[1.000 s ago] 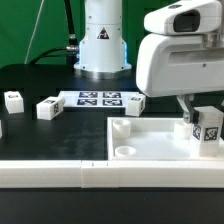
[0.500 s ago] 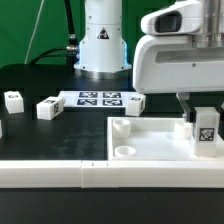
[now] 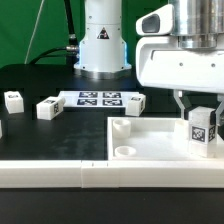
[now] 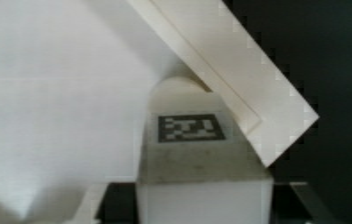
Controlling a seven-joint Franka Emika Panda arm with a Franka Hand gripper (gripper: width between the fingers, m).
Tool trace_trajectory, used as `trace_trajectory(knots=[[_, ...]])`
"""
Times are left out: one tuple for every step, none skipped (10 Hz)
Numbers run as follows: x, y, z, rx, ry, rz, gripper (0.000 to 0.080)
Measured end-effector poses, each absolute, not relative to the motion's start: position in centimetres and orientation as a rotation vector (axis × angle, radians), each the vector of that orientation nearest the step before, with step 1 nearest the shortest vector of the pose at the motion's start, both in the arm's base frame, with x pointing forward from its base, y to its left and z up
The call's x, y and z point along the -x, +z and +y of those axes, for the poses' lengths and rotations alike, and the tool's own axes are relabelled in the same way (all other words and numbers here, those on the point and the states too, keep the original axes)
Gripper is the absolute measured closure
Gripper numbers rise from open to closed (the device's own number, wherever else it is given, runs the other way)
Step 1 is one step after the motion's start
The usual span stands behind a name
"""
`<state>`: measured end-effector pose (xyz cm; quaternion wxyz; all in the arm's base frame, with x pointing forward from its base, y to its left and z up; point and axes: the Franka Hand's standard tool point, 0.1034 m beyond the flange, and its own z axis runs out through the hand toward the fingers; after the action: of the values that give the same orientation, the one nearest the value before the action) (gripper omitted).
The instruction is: Assemble one leg
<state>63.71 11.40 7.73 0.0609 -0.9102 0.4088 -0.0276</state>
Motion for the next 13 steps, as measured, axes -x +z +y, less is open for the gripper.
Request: trace_trajectory(knots=[[-63.69,7.72,11.39,2.715,-0.078,1.318,0.0505],[-63.63,7.71,11.36,2.645,-0.063,1.441,0.0505],[-63.59,7.71,11.38,2.597,-0.051,1.517,0.0505],[-63.53,7.7,11.41,2.528,-0.037,1.627,0.0505],[-63.47,7.7,11.49,2.469,-0.026,1.715,0.0505],[-63.36,7.69,11.73,2.429,-0.014,1.773,0.0505],[-63.31,7.69,11.99,2.336,0.004,1.885,0.0505],[-63.3,7.69,12.06,2.279,0.013,1.95,0.0505],[-63.28,7.7,12.17,2.209,0.026,2.024,0.0505],[-63.28,7.69,12.16,2.235,0.023,1.996,0.0505],[-63.26,7.65,12.19,2.27,0.02,1.957,0.0431],[-63.25,7.64,12.24,2.27,0.02,1.956,0.0292],[-63.32,7.82,12.27,2.418,0.011,1.781,0.0292]])
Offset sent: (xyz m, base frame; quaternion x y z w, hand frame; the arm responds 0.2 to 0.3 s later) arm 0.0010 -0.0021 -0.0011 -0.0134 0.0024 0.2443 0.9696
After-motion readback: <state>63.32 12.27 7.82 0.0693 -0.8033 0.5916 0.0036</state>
